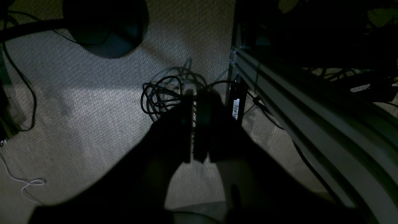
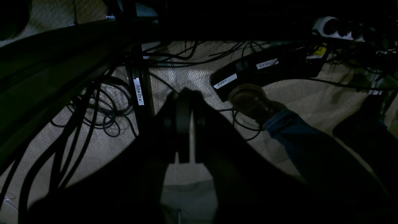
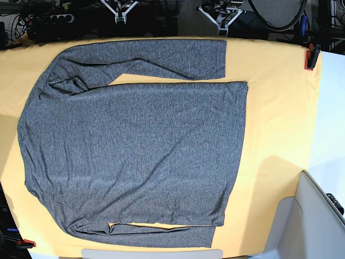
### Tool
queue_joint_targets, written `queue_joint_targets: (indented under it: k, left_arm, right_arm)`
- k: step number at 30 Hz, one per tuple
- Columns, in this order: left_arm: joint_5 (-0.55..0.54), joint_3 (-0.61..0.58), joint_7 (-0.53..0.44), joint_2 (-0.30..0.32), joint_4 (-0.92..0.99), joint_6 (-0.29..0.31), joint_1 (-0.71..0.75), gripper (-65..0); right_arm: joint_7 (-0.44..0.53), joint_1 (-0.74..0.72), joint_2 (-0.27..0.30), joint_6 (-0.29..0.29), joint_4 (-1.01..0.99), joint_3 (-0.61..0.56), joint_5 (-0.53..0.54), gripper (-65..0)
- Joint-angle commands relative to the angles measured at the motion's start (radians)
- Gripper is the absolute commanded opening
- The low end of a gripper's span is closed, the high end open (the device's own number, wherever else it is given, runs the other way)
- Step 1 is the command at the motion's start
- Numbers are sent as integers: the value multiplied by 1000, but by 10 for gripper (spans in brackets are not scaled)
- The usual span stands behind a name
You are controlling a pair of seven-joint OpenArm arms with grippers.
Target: Fold the T-shirt properly
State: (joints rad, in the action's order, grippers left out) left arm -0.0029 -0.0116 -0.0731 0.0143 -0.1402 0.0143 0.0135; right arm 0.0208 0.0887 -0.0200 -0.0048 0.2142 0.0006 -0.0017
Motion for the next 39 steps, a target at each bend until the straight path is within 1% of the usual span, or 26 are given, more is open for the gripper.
queue_joint_targets:
  k: [1,6,8,13,16,18,21,24,26,27,29,31,35,39]
  left_arm:
    - [2,2,-11,3,-5,-6,3,-649]
    - [2,2,-12,3,-9,-6,4,-649]
    - [2,2,-6,3,-66,-6,39,-649]
    - [8,-1,3,3,-327,-6,191,-649]
    - [2,-1,71,3,-471,-4,257,-649]
    - [2,-1,131,3,-582,-4,300,-649]
    - [2,-1,197,3,-746,-3,368,-649]
    - [2,-1,236,6,-902,-3,437,-649]
    - [1,-8,258,28,-1005,-1,489,-649]
    - [1,-24,264,36,-1050,6,518,-649]
    - [1,-58,270,52,-1134,40,567,-649]
    - [-1,-74,273,62,-1215,68,622,-649]
    - [-12,-87,273,63,-1354,72,721,-649]
    - [-96,-90,282,68,-1502,72,805,-649]
  right_arm:
    - [9,4,-4,-4,3,-1,-2,-649]
    - [9,23,-4,-4,23,2,-1,-650]
    - [9,67,-5,-4,78,2,-1,-650]
    - [8,199,-2,-4,281,-1,-2,-650]
    - [8,262,2,-4,385,0,-2,-650]
    - [8,305,21,-4,462,-1,-2,-650]
    - [8,383,30,-4,600,0,-2,-650]
    - [1,466,36,-4,755,3,-2,-650]
    - [1,520,53,-4,842,2,-1,-650]
    - [1,543,55,-2,881,3,2,-650]
    - [1,589,55,-2,948,3,2,-650]
    - [1,630,68,-1,1014,3,2,-650]
    - [1,722,74,-1,1158,3,2,-650]
    - [1,814,76,1,1333,5,2,-650]
